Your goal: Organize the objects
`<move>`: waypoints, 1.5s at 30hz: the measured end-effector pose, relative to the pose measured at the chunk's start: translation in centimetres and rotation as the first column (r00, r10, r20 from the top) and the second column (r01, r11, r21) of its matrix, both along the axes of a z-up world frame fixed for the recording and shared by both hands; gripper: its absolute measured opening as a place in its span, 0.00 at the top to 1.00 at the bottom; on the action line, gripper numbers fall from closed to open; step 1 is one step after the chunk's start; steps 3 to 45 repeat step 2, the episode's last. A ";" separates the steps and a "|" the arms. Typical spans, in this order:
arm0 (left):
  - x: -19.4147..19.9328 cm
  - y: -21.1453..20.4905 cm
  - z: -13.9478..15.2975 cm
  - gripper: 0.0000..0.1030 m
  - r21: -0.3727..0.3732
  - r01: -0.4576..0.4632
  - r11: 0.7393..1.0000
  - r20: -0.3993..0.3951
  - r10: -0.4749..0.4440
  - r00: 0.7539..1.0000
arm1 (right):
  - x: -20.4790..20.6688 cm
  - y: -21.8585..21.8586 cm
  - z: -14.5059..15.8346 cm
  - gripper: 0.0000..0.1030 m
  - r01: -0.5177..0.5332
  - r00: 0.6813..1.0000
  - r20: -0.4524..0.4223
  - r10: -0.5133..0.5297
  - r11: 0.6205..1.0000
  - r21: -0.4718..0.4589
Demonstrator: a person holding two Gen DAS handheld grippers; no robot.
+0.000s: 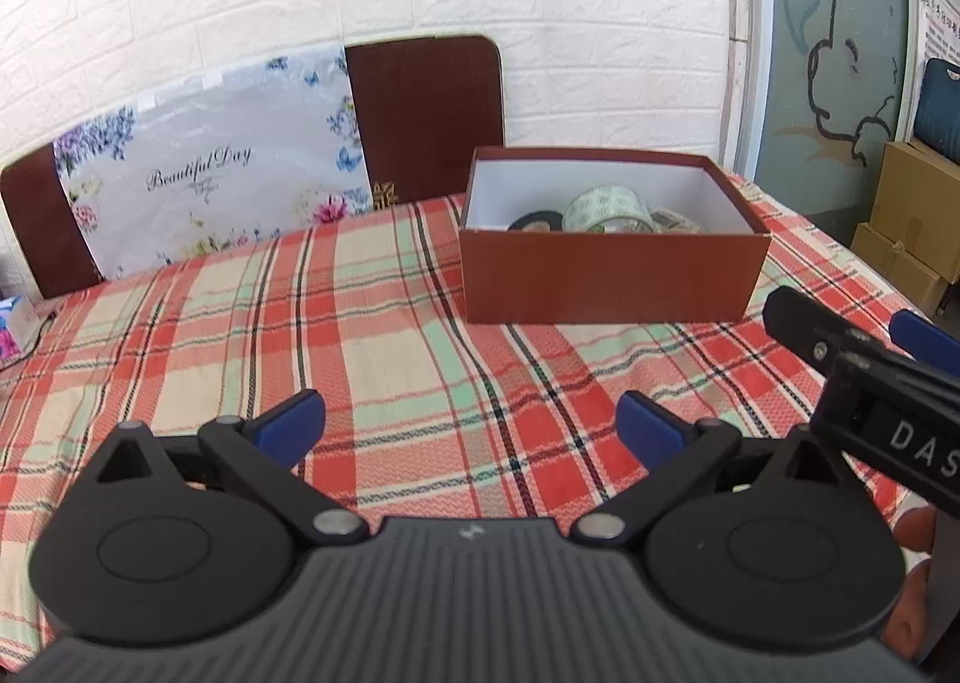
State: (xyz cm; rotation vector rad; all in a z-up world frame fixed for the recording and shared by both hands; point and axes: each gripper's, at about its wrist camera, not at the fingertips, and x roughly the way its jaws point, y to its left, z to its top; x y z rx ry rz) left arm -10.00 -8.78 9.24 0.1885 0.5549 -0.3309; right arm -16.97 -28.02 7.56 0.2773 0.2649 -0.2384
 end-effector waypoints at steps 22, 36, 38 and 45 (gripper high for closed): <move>-0.3 -0.1 0.2 0.00 0.002 0.003 1.000 0.007 -0.003 1.000 | -0.4 -0.1 0.2 0.00 0.004 1.000 0.010 -0.004 1.000 -0.001; -0.3 -0.1 0.2 0.00 0.002 0.003 1.000 0.007 -0.003 1.000 | -0.4 -0.1 0.2 0.00 0.004 1.000 0.010 -0.004 1.000 -0.001; -0.3 -0.1 0.2 0.00 0.002 0.003 1.000 0.007 -0.003 1.000 | -0.4 -0.1 0.2 0.00 0.004 1.000 0.010 -0.004 1.000 -0.001; -0.3 -0.1 0.2 0.00 0.002 0.003 1.000 0.007 -0.003 1.000 | -0.4 -0.1 0.2 0.00 0.004 1.000 0.010 -0.004 1.000 -0.001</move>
